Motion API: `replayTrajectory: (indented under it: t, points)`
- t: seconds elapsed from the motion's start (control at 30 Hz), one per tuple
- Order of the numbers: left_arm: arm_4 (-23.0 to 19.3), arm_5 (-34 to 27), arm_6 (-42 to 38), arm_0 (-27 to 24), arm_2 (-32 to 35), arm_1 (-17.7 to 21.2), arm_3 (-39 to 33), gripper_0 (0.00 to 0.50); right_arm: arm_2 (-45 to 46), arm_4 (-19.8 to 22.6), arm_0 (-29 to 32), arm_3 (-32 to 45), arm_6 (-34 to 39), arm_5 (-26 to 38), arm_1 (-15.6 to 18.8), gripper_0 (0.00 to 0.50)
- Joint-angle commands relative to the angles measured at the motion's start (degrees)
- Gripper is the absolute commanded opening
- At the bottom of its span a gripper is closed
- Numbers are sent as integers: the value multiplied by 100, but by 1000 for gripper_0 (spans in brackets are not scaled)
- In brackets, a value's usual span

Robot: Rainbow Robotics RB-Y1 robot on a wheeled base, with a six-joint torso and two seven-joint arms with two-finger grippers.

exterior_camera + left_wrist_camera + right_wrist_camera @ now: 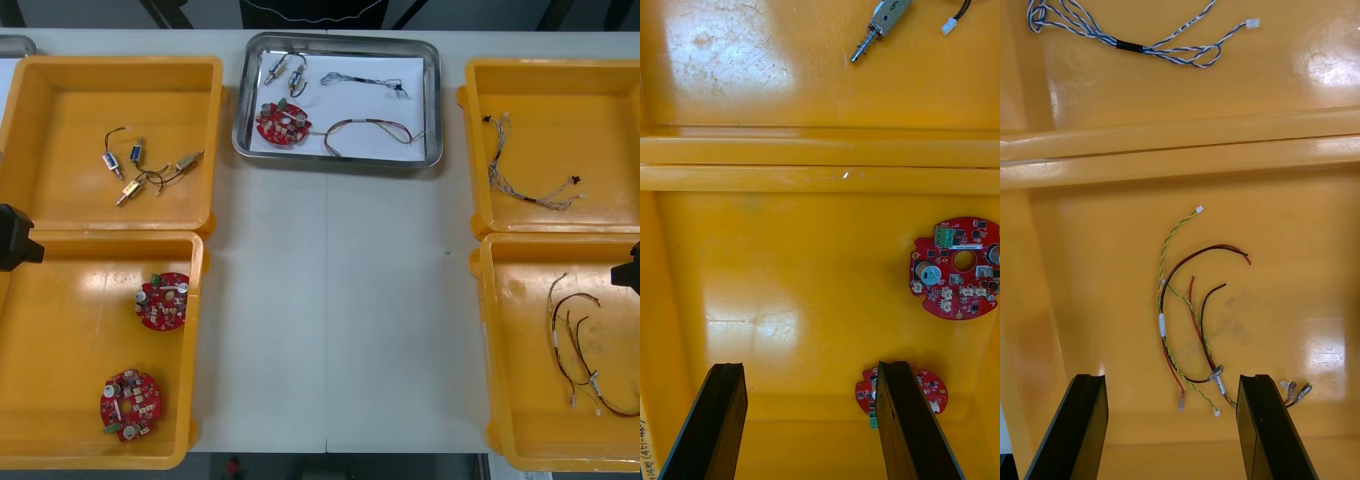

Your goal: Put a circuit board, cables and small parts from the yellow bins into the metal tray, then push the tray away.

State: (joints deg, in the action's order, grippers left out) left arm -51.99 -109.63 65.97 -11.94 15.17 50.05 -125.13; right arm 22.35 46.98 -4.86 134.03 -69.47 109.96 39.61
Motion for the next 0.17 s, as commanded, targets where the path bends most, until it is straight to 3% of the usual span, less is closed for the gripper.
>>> replayTrajectory:
  t: [0.03, 0.17]
  points:
    - [-13, -37, 407, 78, 170, 260, -143, 500, 94, 39, 99, 185, 39, 4, 223, 500]
    - [-13, -37, 407, 78, 170, 260, -143, 500, 94, 39, 99, 185, 39, 4, 223, 500]
